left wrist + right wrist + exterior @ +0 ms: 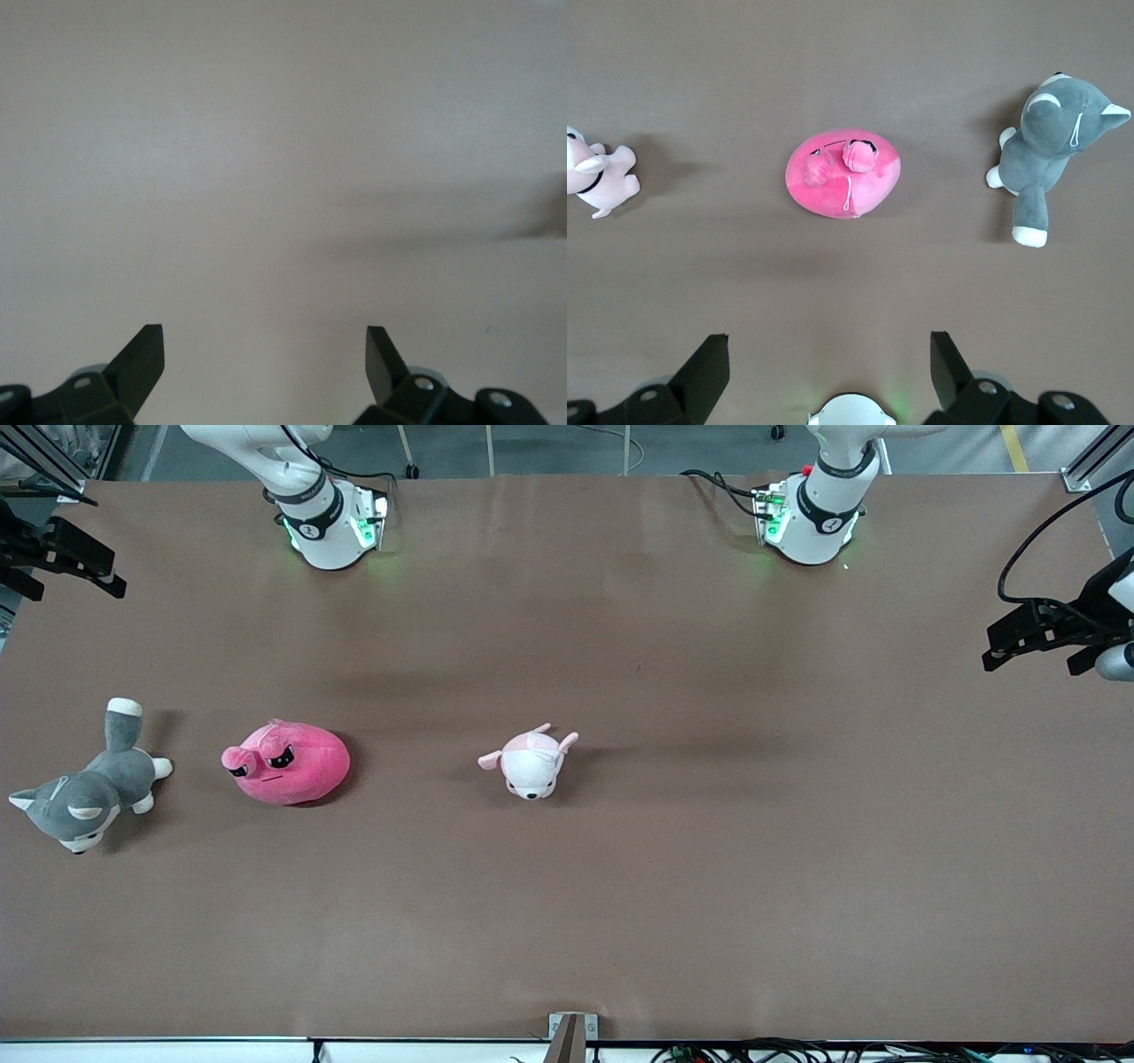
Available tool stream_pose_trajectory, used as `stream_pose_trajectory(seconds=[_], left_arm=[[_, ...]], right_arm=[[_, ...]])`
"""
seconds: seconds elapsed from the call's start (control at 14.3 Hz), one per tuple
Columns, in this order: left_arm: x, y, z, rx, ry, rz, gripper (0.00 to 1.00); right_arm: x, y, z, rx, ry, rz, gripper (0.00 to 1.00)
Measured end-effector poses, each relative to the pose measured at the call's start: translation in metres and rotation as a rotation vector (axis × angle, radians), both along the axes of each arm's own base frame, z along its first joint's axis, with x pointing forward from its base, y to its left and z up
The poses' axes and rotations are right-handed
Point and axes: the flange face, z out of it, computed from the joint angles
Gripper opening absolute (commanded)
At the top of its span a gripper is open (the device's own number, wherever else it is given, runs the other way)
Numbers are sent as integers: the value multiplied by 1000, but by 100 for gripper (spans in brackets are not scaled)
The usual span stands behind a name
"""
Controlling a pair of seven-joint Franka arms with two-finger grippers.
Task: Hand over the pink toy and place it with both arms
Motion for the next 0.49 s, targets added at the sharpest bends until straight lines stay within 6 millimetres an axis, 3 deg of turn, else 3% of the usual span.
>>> stream_pose_trajectory(seconds=[0.49], left_arm=[[0,-1,2,0,-5,0,100]], right_arm=[[0,0,0,0,1,0,100]])
